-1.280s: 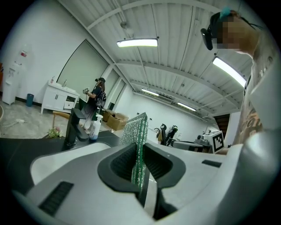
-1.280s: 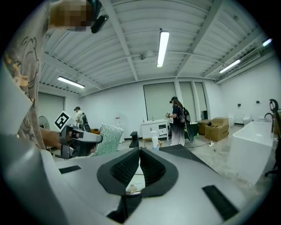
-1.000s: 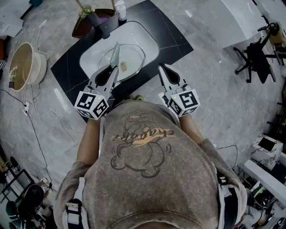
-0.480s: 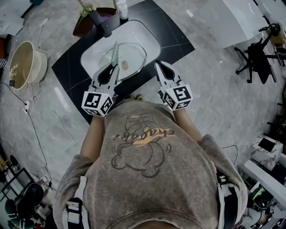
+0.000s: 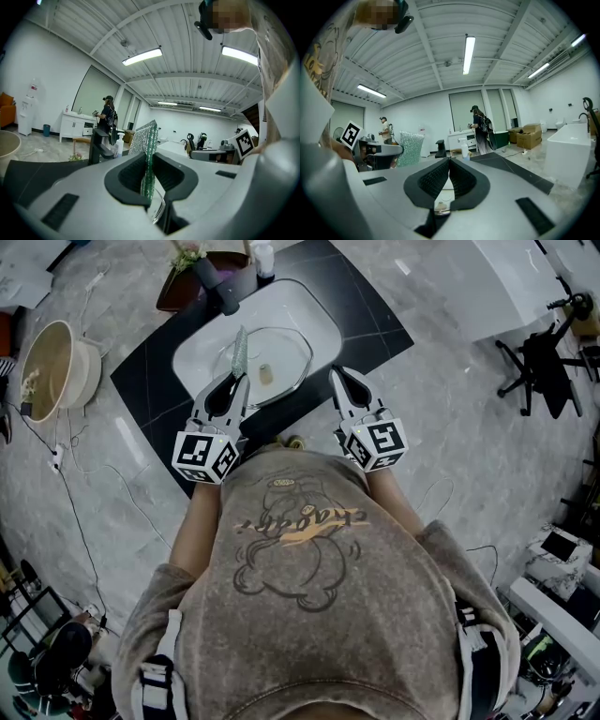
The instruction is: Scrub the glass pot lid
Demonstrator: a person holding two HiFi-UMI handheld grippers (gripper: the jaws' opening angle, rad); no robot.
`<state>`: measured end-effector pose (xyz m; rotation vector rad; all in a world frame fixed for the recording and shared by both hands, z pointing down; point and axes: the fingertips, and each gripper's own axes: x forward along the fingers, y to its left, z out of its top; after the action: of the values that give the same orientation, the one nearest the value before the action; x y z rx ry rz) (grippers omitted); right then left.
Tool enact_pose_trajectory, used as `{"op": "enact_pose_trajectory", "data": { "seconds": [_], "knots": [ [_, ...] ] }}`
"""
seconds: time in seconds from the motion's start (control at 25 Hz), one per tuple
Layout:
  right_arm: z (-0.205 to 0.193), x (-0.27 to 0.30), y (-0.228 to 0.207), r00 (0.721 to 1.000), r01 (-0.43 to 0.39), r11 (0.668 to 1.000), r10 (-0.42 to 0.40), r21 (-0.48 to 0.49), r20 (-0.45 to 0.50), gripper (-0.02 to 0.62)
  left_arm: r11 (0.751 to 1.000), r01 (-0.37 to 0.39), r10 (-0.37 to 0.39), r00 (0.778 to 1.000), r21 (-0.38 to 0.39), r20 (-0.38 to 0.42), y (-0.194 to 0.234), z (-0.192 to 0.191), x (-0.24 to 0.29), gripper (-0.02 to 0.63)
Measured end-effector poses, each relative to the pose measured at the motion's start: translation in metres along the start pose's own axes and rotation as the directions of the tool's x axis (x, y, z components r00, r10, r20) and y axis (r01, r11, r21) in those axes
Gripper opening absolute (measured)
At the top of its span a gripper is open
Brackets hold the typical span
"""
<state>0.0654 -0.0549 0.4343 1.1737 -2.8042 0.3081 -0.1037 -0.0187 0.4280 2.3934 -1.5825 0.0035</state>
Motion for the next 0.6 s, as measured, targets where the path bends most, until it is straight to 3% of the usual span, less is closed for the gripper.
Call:
{"op": "enact_pose_trajectory", "data": {
  "seconds": [0.6],
  "knots": [
    [-0.0032,0.0070,-0.0009,1.000,-0.001,1.000,0.001,0.001,-0.020,0.028,0.999,-0.035,0.035,0.999,-0.026,-0.002,0.0098,-0.0049,-0.0059,0.060]
  ]
}}
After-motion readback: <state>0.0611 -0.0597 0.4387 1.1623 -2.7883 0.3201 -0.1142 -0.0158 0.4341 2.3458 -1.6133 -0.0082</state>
